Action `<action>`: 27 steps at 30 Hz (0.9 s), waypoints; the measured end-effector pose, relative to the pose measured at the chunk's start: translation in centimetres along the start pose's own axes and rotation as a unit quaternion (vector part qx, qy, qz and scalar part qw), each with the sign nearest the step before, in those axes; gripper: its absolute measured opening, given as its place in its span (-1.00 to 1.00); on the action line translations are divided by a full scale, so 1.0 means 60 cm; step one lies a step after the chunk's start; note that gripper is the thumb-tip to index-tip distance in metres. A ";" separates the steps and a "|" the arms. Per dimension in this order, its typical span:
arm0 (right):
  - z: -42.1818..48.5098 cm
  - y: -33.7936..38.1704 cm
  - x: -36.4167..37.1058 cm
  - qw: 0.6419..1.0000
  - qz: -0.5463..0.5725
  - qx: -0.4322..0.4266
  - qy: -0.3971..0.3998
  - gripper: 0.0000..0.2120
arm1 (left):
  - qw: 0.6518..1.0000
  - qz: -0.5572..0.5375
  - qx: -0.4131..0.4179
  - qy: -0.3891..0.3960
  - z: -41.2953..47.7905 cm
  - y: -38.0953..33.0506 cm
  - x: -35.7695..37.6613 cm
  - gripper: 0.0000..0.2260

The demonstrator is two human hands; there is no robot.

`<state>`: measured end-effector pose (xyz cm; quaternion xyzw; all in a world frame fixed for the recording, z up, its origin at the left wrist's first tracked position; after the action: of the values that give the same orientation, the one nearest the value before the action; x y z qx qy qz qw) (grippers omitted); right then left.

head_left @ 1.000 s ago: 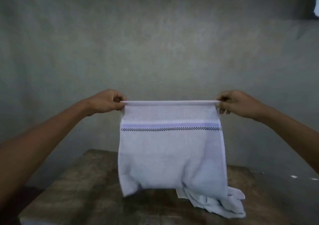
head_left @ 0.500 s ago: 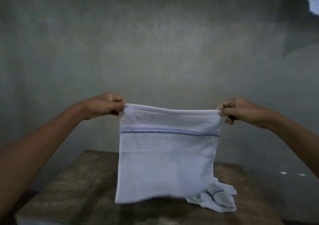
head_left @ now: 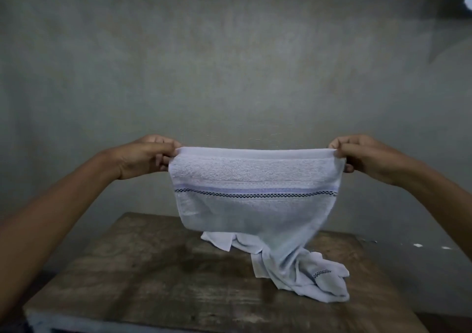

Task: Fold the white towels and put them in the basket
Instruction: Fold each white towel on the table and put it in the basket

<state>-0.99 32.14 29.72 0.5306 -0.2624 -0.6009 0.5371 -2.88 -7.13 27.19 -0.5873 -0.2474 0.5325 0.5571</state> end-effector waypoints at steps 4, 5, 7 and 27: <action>0.007 0.006 0.005 0.997 0.067 0.001 0.045 -0.92 | 1.000 -0.016 -0.013 0.002 0.003 -0.006 -0.006 -0.75; 0.014 -0.001 0.006 0.997 0.064 0.010 0.048 -0.93 | 1.000 -0.013 -0.018 0.005 0.006 -0.003 -0.006 -0.75; 0.029 -0.030 0.004 0.998 0.014 0.043 0.036 -0.90 | 0.999 0.012 -0.035 0.006 0.018 0.014 -0.005 -0.76; 0.034 -0.127 0.063 0.987 -0.122 -0.044 -0.093 -0.93 | 0.877 0.393 0.122 -0.247 0.006 0.106 0.004 -0.84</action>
<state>-5.13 30.29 22.24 0.4763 -0.2172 -0.7197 0.4561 -5.05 -8.39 21.32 -0.4131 -0.0588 0.8611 0.2904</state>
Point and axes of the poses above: each hand's wrist, its own z-axis towards the middle knuckle, its own x-axis out of the palm, y = z × x, the point moved 5 cm from there along z, towards the middle knuckle, and after that the axes turned 6 degrees about z, right-handed, at the moved point
